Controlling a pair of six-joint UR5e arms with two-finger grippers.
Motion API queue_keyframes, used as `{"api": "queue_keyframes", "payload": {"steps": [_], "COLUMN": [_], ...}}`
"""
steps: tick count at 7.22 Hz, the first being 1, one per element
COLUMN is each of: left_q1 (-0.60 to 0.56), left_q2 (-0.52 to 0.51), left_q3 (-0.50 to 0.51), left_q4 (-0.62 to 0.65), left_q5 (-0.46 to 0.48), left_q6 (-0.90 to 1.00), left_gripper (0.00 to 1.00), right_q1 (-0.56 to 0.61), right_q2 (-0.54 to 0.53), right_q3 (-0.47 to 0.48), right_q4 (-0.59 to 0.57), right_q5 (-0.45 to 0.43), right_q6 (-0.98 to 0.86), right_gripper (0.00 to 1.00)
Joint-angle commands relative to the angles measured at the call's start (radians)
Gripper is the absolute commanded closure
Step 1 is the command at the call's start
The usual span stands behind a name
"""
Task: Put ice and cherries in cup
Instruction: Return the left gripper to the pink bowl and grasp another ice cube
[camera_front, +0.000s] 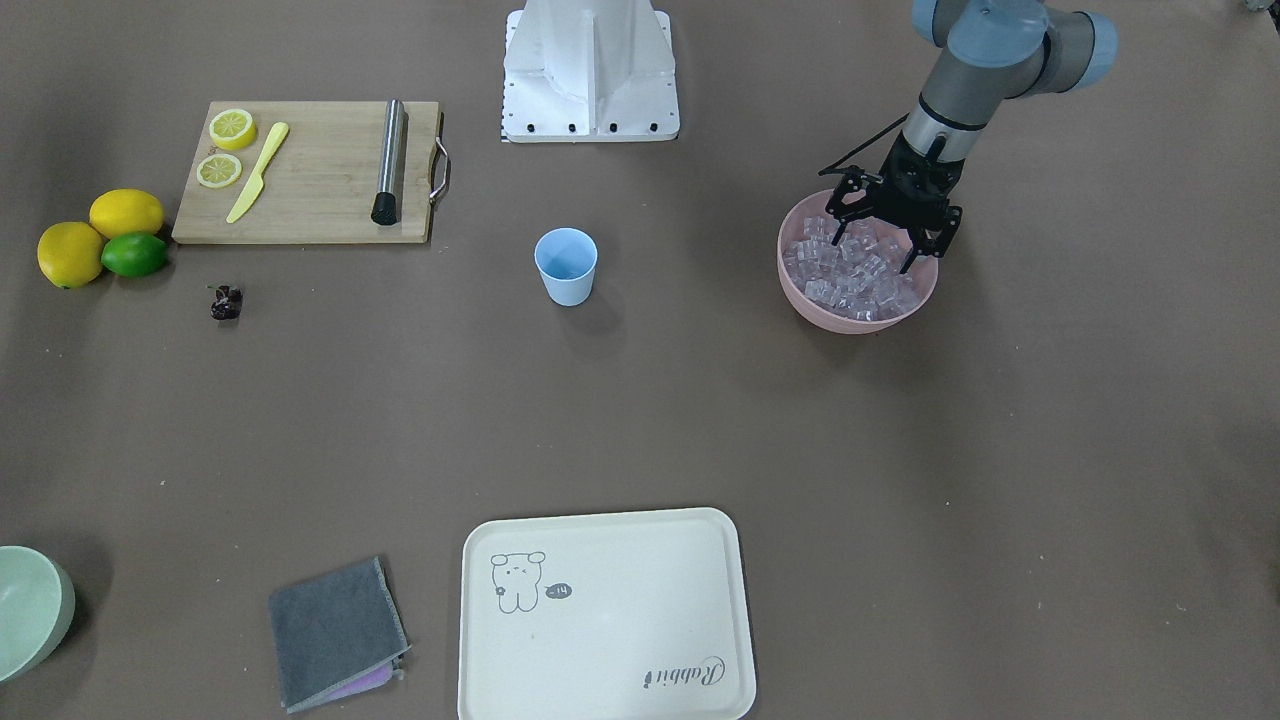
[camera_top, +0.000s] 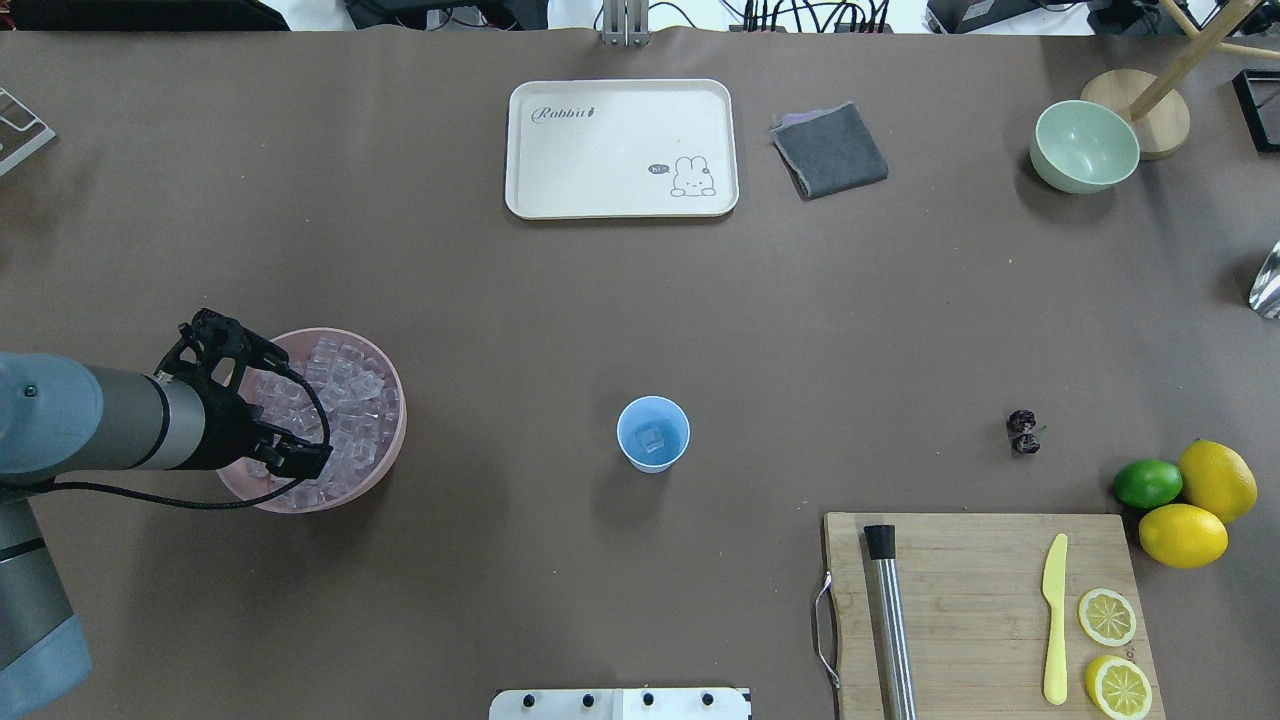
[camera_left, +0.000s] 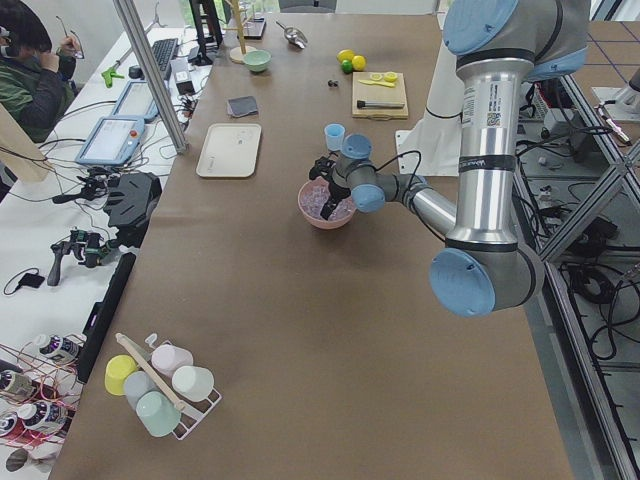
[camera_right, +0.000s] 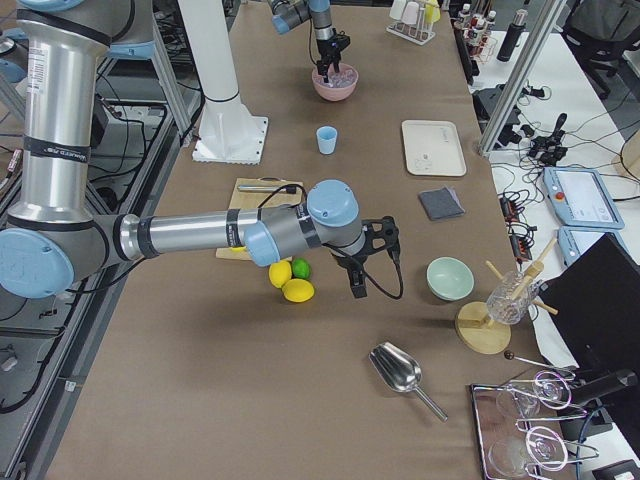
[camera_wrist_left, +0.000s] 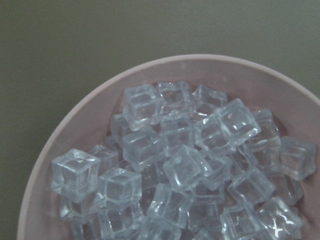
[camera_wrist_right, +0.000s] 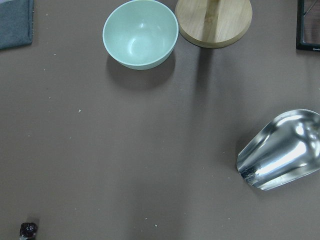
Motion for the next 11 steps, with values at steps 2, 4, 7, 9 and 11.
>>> {"api": "queue_keyframes", "payload": {"steps": [2, 4, 7, 9, 11], "left_q1": [0.019, 0.019, 0.019, 0.019, 0.019], "left_q2": [-0.021, -0.026, -0.032, -0.032, -0.032], "left_q3": [0.023, 0.024, 0.023, 0.018, 0.010], "left_q4": [0.000, 0.000, 0.000, 0.000, 0.000], "left_q5": [0.001, 0.001, 0.000, -0.002, -0.003], "left_q6": [0.000, 0.000, -0.002, -0.002, -0.002], "left_gripper": [0.09, 0.32, 0.64, 0.75, 0.90], "right_q1": [0.000, 0.000, 0.000, 0.000, 0.000], "right_q2": [0.000, 0.002, 0.002, 0.000, 0.000], "right_q3": [0.000, 0.000, 0.000, 0.000, 0.000], "right_q4": [0.000, 0.000, 0.000, 0.000, 0.000], "right_q5": [-0.001, -0.001, -0.001, -0.001, -0.001], "right_q6": [0.000, 0.000, 0.000, 0.000, 0.000], "right_gripper": [0.00, 0.00, 0.00, 0.00, 0.00]}}
